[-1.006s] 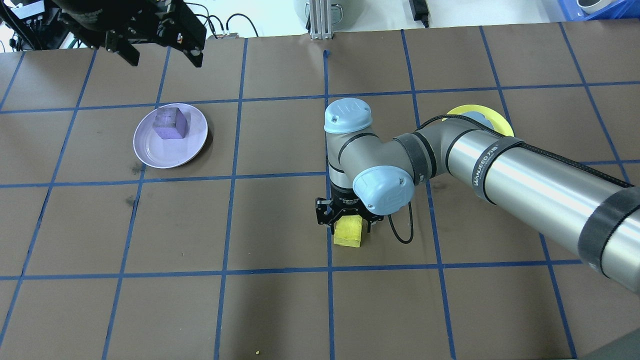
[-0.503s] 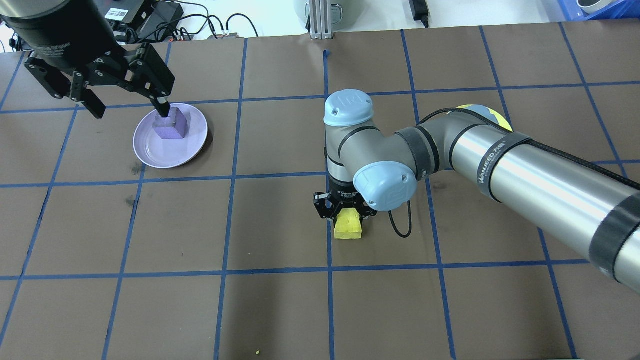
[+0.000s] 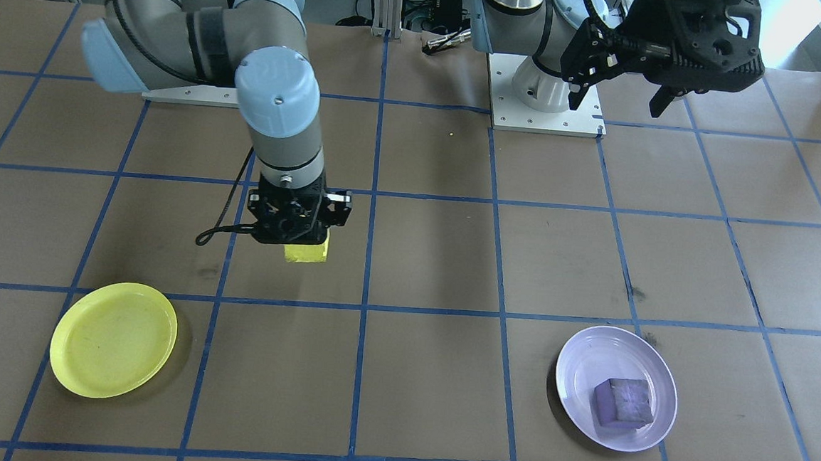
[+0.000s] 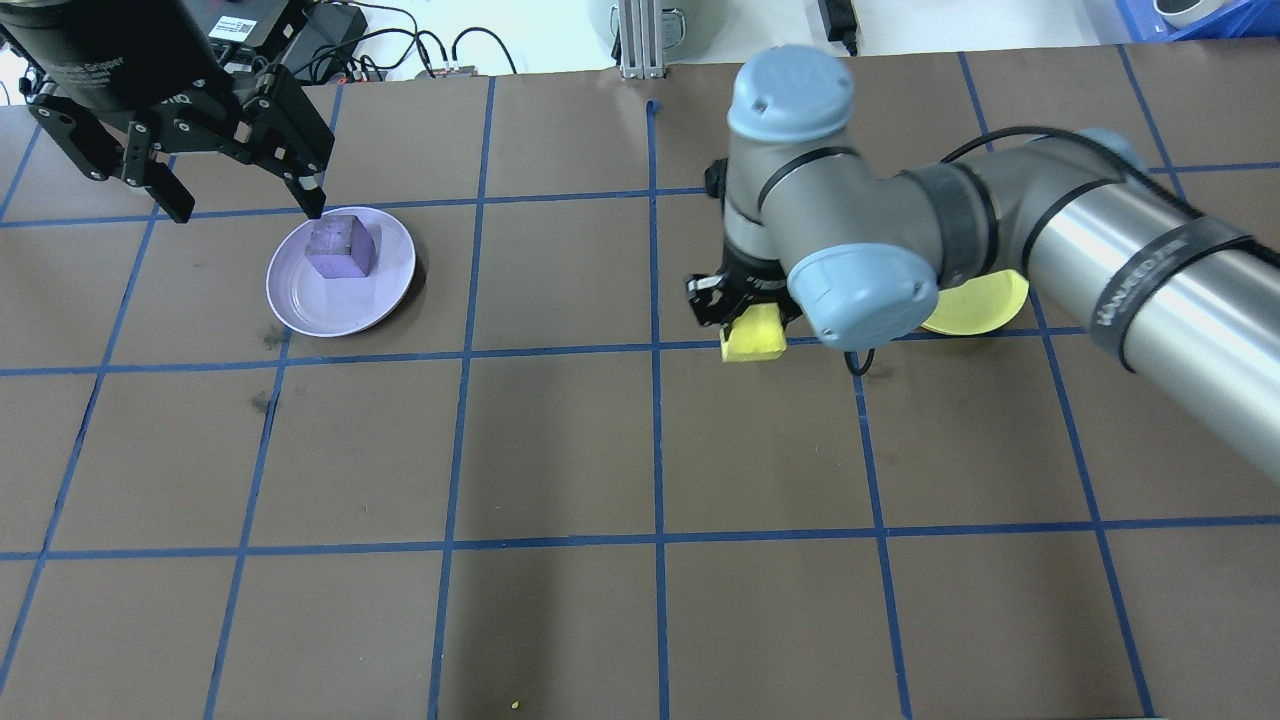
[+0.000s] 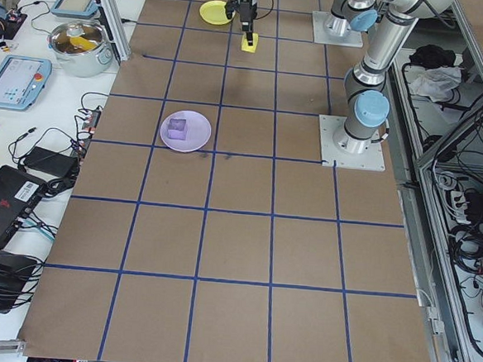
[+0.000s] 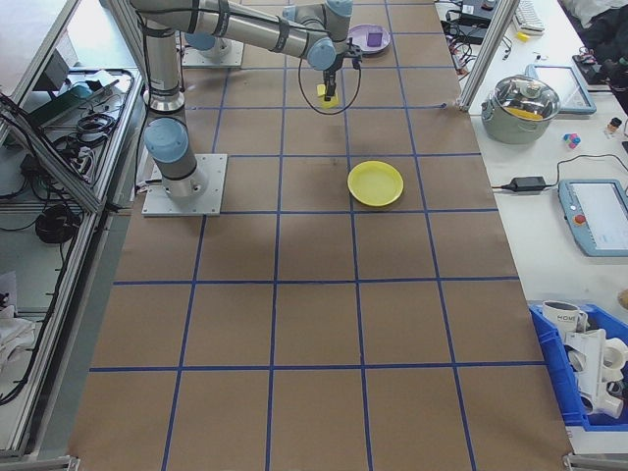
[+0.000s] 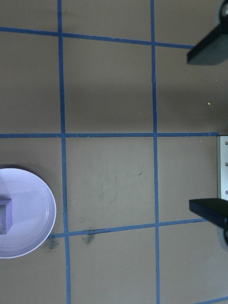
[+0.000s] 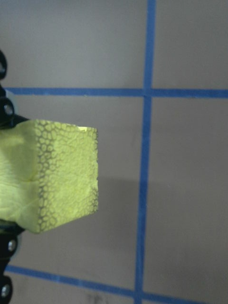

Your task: Sort blocks by color into plates

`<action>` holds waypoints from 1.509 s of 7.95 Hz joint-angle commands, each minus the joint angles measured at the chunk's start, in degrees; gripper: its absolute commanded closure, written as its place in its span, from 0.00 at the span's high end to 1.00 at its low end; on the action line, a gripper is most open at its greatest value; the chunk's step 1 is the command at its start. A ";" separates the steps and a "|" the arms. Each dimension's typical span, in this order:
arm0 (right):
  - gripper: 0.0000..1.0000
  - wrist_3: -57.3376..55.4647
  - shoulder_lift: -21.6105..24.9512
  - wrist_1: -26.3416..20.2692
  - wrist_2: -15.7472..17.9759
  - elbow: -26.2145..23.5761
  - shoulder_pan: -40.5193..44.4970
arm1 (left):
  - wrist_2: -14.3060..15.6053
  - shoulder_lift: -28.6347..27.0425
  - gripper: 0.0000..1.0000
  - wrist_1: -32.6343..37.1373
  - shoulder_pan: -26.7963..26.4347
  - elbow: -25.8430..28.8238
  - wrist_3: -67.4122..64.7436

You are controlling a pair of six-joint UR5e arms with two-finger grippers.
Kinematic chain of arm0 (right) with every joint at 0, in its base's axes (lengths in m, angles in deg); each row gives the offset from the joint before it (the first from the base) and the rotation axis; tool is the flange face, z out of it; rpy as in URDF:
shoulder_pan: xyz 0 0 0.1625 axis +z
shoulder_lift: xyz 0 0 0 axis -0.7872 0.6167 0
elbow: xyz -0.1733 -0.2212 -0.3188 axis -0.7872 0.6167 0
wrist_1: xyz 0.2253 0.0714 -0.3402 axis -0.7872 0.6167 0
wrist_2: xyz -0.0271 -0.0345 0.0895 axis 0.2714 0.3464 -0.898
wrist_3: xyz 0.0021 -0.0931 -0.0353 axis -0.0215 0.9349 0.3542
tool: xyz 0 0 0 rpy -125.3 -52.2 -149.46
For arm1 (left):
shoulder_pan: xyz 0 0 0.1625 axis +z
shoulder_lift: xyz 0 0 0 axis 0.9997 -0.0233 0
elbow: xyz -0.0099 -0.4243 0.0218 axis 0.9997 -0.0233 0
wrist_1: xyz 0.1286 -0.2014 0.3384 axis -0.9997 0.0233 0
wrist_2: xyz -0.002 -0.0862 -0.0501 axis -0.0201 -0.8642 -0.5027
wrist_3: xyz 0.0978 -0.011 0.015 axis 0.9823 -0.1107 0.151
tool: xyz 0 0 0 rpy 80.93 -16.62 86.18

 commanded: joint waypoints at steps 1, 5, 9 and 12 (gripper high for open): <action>0.00 11.69 0.70 6.98 7.01 1.83 -11.10 | -0.18 0.20 1.00 0.18 -0.58 0.09 -0.95; 0.00 30.29 -4.55 12.88 7.31 2.09 -22.11 | -0.18 0.46 1.00 0.27 -0.67 0.00 -0.95; 0.25 33.28 -12.66 14.13 7.40 2.44 -22.38 | -0.27 0.38 1.00 0.18 -0.67 0.00 -0.95; 1.00 33.02 -11.09 13.70 8.18 2.80 -22.38 | -0.53 0.46 1.00 0.09 -0.67 0.00 -0.95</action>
